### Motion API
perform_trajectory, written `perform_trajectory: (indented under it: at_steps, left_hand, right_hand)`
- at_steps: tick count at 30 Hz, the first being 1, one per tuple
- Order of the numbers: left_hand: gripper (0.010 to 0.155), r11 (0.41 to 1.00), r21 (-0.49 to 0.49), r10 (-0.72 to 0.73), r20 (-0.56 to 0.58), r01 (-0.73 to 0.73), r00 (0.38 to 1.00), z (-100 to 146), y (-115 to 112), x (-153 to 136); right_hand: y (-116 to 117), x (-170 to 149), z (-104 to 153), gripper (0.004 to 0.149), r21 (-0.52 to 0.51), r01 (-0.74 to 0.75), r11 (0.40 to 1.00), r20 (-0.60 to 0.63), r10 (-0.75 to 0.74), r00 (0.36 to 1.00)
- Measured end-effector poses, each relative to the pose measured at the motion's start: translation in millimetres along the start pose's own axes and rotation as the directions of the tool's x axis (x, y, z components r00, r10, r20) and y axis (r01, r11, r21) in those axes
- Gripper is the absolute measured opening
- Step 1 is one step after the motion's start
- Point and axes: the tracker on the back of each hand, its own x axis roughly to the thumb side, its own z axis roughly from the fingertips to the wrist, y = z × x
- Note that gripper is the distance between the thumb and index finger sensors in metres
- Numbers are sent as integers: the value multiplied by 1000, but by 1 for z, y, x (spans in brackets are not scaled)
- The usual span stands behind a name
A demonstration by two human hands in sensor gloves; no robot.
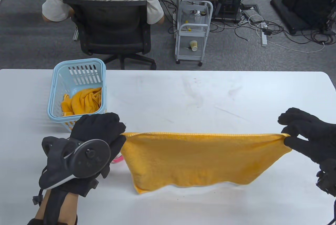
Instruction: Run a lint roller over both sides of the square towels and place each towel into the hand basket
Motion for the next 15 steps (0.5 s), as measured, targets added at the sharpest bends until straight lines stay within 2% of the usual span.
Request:
perform_trajectory:
  at_steps: [2,4,7,9,10,11,15]
  left_hand:
    - [37,999,-38,29,-22,-30,999,-15,-8,-6]
    - [37,995,-89,50,-47,-54,998,-33,-28,-13]
    - [37,981,-180,55,-97,-72,994,-61,-76,-24]
    - [37,966,-245,52,-138,-85,989,-77,-115,-30]
    - [38,956,-280,45,-164,-90,985,-87,-140,-32]
    - [38,945,-314,31,-189,-91,981,-94,-166,-35]
    - [38,909,-410,-40,-257,-72,965,-111,-242,-40]
  right_hand:
    - [1,-12,-13,43,17,43,999,-38,-43,998]
    - [11,-33,-31,43,31,76,997,-91,-73,993]
    - [41,-75,-58,42,68,121,990,-197,-105,975]
    - [70,-108,-75,42,98,163,982,-279,-130,951]
    - [92,-129,-85,41,88,189,978,-325,-151,933]
    - [109,-145,-91,41,86,206,975,-360,-162,919]
    - [172,-198,-106,41,66,297,953,-486,-229,843]
